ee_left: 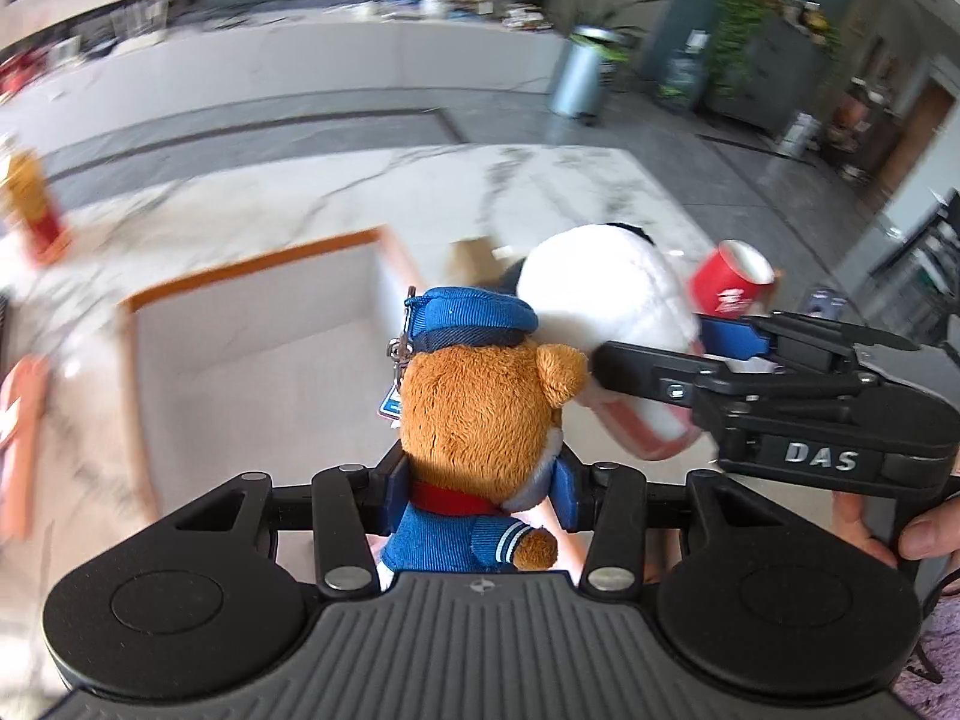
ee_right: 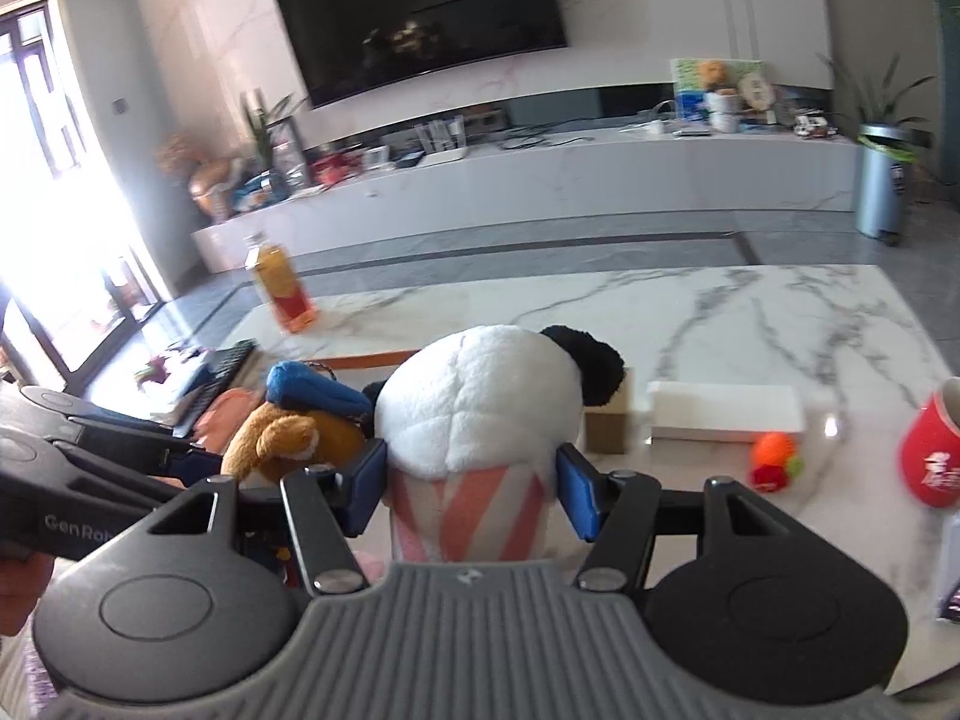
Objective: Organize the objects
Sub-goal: 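Carry the teddy bear and striped plush into the orange box and open both tools, then withdraw both tools from the orange box back over the table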
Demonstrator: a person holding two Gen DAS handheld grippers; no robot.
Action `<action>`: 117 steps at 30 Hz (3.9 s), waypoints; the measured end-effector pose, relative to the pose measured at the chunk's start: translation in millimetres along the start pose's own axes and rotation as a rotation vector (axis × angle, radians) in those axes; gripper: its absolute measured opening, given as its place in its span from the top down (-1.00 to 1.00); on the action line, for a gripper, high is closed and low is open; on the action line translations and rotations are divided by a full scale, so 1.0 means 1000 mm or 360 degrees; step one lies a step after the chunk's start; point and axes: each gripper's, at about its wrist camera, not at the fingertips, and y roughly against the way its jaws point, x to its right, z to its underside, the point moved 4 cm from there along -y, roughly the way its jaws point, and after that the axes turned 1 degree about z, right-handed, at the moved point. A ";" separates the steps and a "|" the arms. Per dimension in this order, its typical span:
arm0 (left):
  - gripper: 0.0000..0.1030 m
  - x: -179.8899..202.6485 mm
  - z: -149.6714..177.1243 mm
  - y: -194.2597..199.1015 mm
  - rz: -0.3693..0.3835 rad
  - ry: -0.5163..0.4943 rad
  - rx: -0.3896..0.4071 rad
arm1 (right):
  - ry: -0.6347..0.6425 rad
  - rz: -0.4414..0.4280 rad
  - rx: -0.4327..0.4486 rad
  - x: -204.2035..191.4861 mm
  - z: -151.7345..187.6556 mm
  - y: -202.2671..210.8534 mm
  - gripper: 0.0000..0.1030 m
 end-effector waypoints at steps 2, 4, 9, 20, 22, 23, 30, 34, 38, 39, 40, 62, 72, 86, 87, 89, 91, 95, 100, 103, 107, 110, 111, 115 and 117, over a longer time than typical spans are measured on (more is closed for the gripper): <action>-0.03 -0.019 0.010 0.001 -0.0068 0.0081 -0.0031 | 0.0022 -0.0042 -0.0037 -0.016 0.004 -0.008 -0.20; -0.03 -0.037 0.020 -0.001 -0.0109 0.0180 -0.0069 | 0.0044 -0.0084 -0.0070 -0.029 0.010 -0.015 -0.20; -0.03 -0.061 0.040 -0.012 -0.0210 0.0297 -0.0160 | 0.0082 -0.0117 -0.0141 -0.046 0.020 -0.032 -0.20; -0.03 -0.068 0.054 -0.044 -0.0375 0.0263 -0.0272 | 0.0100 -0.0079 -0.0195 -0.043 0.024 -0.045 -0.20; -0.05 -0.071 0.059 -0.053 -0.0374 0.0276 -0.0335 | 0.0102 -0.0077 -0.0201 -0.043 0.025 -0.047 -0.20; -0.05 -0.071 0.061 -0.056 -0.0385 0.0264 -0.0357 | 0.0104 -0.0076 -0.0204 -0.042 0.025 -0.048 -0.20; -0.16 -0.067 0.060 -0.058 -0.0429 0.0206 -0.0435 | 0.0121 -0.0084 -0.0239 -0.041 0.028 -0.058 -0.20; -0.18 -0.068 0.060 -0.055 -0.0432 0.0179 -0.0472 | 0.0147 -0.0101 -0.0255 -0.043 0.028 -0.061 -0.20; -0.19 -0.071 0.060 -0.051 -0.0433 0.0169 -0.0479 | 0.0156 -0.0103 -0.0267 -0.043 0.027 -0.066 -0.20; -0.19 -0.071 0.060 -0.050 -0.0419 0.0170 -0.0484 | 0.0161 -0.0104 -0.0270 -0.043 0.027 -0.067 -0.20; -0.19 -0.072 0.060 -0.050 -0.0404 0.0169 -0.0489 | 0.0170 -0.0104 -0.0275 -0.044 0.026 -0.069 -0.20; 0.12 -0.110 -0.001 -0.017 -0.0296 0.0029 -0.0205 | 0.1003 -0.0490 -0.0707 -0.086 -0.004 -0.178 -0.20; 0.13 -0.124 -0.008 -0.032 -0.0195 0.0051 -0.0179 | 0.1486 -0.0686 -0.1007 -0.102 0.023 -0.228 -0.20; 0.12 -0.125 -0.007 -0.039 -0.0136 0.0056 -0.0147 | 0.1841 -0.0710 -0.1088 -0.115 0.024 -0.240 -0.57; 0.13 -0.125 -0.007 -0.038 -0.0134 0.0060 -0.0146 | 0.1833 -0.0702 -0.1084 -0.116 0.022 -0.241 -0.57; 0.12 -0.125 -0.007 -0.038 -0.0129 0.0063 -0.0144 | 0.1784 -0.0701 -0.1081 -0.116 0.019 -0.243 -0.57; 0.13 -0.125 -0.006 -0.037 -0.0122 0.0064 -0.0141 | 0.1719 -0.0724 -0.1098 -0.116 0.017 -0.245 -0.32; 0.13 -0.124 -0.006 -0.037 -0.0116 0.0060 -0.0140 | 0.1724 -0.0746 -0.1071 -0.120 0.019 -0.244 -0.18; 0.13 -0.120 -0.005 -0.038 -0.0116 0.0055 -0.0151 | 0.1811 -0.0763 -0.1017 -0.128 0.026 -0.239 -0.18; 0.13 -0.116 -0.003 -0.035 -0.0116 0.0056 -0.0138 | 0.1772 -0.0715 -0.1004 -0.129 0.025 -0.234 -0.24; 0.13 -0.105 -0.002 -0.025 -0.0099 0.0028 -0.0096 | 0.1635 -0.0702 -0.0930 -0.119 0.014 -0.213 -0.22; 0.13 -0.088 -0.002 -0.013 -0.0057 -0.0019 -0.0036 | 0.1474 -0.0651 -0.0784 -0.103 0.004 -0.185 -0.23; 0.13 -0.080 -0.002 -0.010 -0.0037 -0.0047 -0.0016 | 0.1386 -0.0638 -0.0720 -0.098 0.000 -0.173 -0.23; 0.19 -0.042 0.000 0.003 0.0018 -0.0208 0.0059 | 0.1010 -0.0538 -0.0494 -0.064 -0.002 -0.130 -0.23; 0.19 -0.022 0.003 0.003 0.0060 -0.0281 0.0054 | 0.0882 -0.0429 -0.0398 -0.046 0.007 -0.108 -0.22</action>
